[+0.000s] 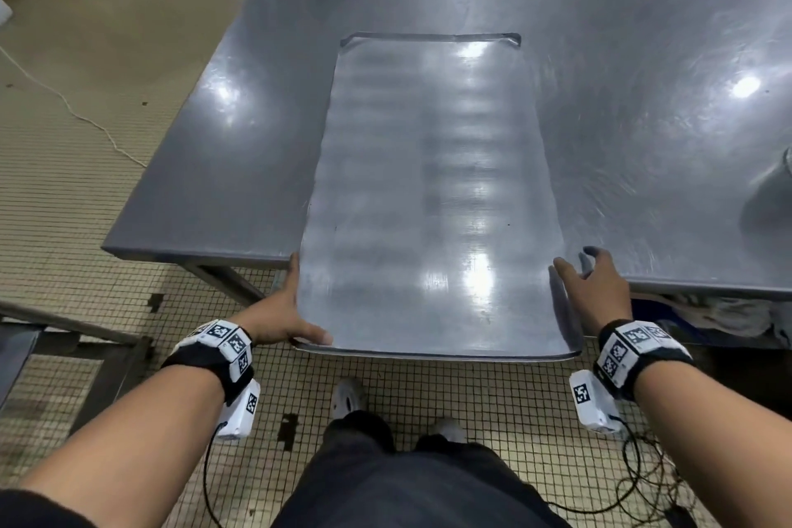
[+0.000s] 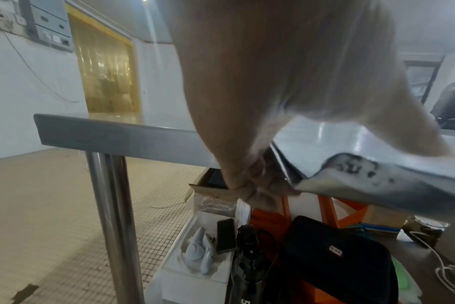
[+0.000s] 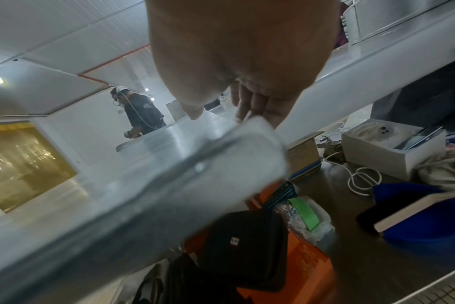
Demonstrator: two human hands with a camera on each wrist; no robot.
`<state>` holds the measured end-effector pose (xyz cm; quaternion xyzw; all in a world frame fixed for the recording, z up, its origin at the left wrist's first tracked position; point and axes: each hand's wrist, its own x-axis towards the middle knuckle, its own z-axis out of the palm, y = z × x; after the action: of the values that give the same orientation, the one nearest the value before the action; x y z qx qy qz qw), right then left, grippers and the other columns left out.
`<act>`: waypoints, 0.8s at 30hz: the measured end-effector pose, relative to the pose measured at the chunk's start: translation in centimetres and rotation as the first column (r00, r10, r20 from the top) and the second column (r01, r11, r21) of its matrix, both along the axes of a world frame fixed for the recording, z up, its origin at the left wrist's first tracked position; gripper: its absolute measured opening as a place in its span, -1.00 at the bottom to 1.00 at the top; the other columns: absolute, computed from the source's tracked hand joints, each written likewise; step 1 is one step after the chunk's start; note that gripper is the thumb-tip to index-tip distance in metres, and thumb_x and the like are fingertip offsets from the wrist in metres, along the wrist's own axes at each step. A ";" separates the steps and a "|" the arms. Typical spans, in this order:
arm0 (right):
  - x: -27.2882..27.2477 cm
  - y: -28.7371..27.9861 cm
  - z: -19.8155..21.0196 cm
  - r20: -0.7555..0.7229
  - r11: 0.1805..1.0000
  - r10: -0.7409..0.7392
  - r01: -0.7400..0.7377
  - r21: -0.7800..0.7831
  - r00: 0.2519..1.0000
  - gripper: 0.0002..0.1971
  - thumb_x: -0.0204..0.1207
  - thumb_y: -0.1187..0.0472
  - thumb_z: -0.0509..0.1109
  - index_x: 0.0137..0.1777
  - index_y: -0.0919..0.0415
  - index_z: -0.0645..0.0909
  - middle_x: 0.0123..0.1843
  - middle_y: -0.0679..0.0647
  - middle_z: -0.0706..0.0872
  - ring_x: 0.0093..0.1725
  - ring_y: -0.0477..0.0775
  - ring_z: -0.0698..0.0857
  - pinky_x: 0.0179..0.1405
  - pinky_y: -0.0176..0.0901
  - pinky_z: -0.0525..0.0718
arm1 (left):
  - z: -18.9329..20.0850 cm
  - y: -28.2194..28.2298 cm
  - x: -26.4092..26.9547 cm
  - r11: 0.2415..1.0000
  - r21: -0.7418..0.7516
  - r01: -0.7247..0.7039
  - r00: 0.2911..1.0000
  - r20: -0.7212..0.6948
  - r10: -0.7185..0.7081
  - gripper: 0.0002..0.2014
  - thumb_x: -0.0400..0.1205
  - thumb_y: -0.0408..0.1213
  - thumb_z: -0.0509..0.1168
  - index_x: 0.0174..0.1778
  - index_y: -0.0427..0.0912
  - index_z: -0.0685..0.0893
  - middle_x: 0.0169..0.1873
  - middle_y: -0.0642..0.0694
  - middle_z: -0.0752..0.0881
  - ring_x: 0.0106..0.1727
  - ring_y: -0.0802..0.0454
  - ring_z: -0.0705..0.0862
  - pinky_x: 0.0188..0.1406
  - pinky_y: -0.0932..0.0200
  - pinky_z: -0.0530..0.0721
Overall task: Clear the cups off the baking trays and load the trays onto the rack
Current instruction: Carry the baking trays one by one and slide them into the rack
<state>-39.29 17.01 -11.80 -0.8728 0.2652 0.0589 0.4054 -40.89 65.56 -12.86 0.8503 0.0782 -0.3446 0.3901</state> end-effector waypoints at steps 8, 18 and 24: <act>-0.3 1.1 -1.2 -0.046 0.999 0.033 -0.033 0.004 0.998 -0.45 0.60 -0.24 0.34 0.39 0.07 0.31 0.40 0.32 0.62 0.21 0.29 0.66 0.17 0.07 0.58 | 0.1 -3.6 1.8 0.832 -0.030 -0.554 0.790 0.296 0.536 -0.36 0.57 0.25 0.40 0.34 -0.11 0.37 0.24 -0.19 0.65 0.19 -0.21 0.68 0.15 -0.13 0.66; 0.1 0.2 -1.1 -0.111 0.998 0.064 -0.062 0.022 0.992 -0.36 0.61 -0.34 0.24 0.44 0.16 0.38 0.27 0.12 0.57 0.22 0.21 0.61 0.22 0.05 0.54 | -0.7 -4.1 1.9 0.842 -0.002 -0.539 0.778 0.383 0.499 -0.47 0.62 0.19 0.37 0.22 -0.16 0.41 0.03 -0.12 0.64 0.01 -0.16 0.65 -0.02 -0.03 0.59; 0.7 -0.1 -0.7 -0.110 0.998 0.067 -0.068 -0.012 0.992 -0.46 0.62 -0.35 0.17 0.05 0.20 0.46 -0.03 0.16 0.68 -0.11 0.17 0.65 -0.15 0.00 0.54 | -1.0 -3.7 1.6 0.858 -0.011 -0.514 0.796 0.365 0.482 -0.47 0.63 0.23 0.35 0.22 -0.16 0.48 0.10 -0.12 0.68 0.10 -0.17 0.69 0.09 -0.11 0.66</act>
<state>-38.56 16.95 -12.51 -0.8798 0.2580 0.1184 0.3812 -39.33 61.83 -13.91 0.8638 0.2427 -0.0667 0.4365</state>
